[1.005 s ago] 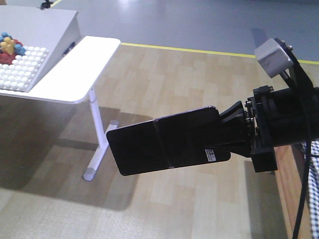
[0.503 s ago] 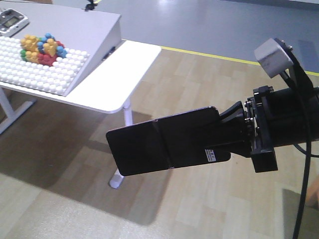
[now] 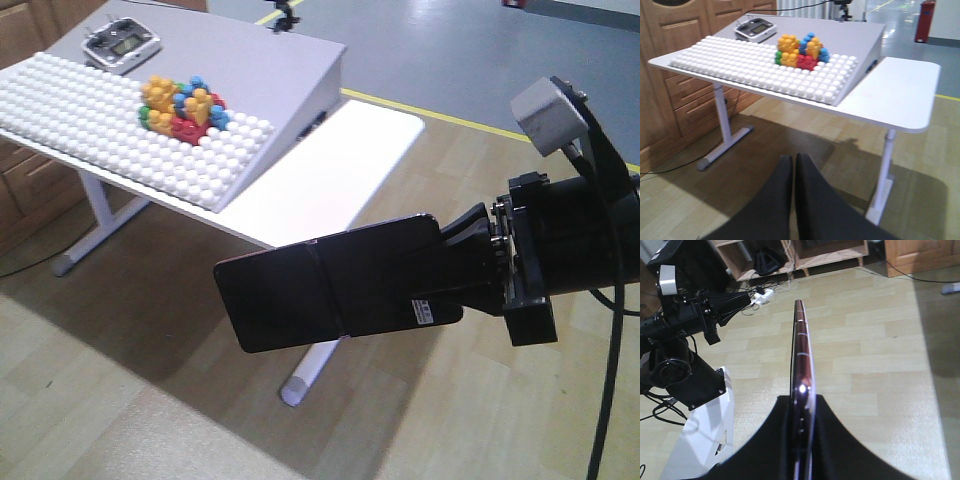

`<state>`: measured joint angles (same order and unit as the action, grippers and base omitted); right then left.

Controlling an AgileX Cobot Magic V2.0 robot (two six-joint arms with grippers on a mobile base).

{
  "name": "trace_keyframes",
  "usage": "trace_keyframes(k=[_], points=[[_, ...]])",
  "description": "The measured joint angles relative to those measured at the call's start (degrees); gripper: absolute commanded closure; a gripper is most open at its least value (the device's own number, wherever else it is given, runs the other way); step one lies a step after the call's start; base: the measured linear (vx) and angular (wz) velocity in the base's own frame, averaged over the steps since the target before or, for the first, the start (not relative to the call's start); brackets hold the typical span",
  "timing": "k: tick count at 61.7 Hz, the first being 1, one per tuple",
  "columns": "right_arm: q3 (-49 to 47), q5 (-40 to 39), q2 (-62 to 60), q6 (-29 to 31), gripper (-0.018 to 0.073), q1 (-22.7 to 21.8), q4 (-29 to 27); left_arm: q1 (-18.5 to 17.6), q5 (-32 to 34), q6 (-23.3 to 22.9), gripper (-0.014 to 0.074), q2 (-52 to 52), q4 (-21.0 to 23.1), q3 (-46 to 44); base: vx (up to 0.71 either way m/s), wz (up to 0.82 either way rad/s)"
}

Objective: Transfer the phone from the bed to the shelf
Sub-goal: 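Keep holding the phone while the base turns past the desk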

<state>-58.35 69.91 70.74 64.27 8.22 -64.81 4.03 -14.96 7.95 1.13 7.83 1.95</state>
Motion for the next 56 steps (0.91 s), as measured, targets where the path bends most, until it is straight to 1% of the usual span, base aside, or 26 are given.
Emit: trace_keyframes(k=[21,56], points=[[0.0,0.0,0.0,0.0,0.0561,0.0,0.0,0.0,0.0,0.0,0.0596,0.0,0.0,0.0,0.21,0.44],[0.0,-0.1,0.0,0.0,0.0561,0.0,0.0,0.0,0.0,0.0,0.0596,0.0,0.0,0.0,0.21,0.53]])
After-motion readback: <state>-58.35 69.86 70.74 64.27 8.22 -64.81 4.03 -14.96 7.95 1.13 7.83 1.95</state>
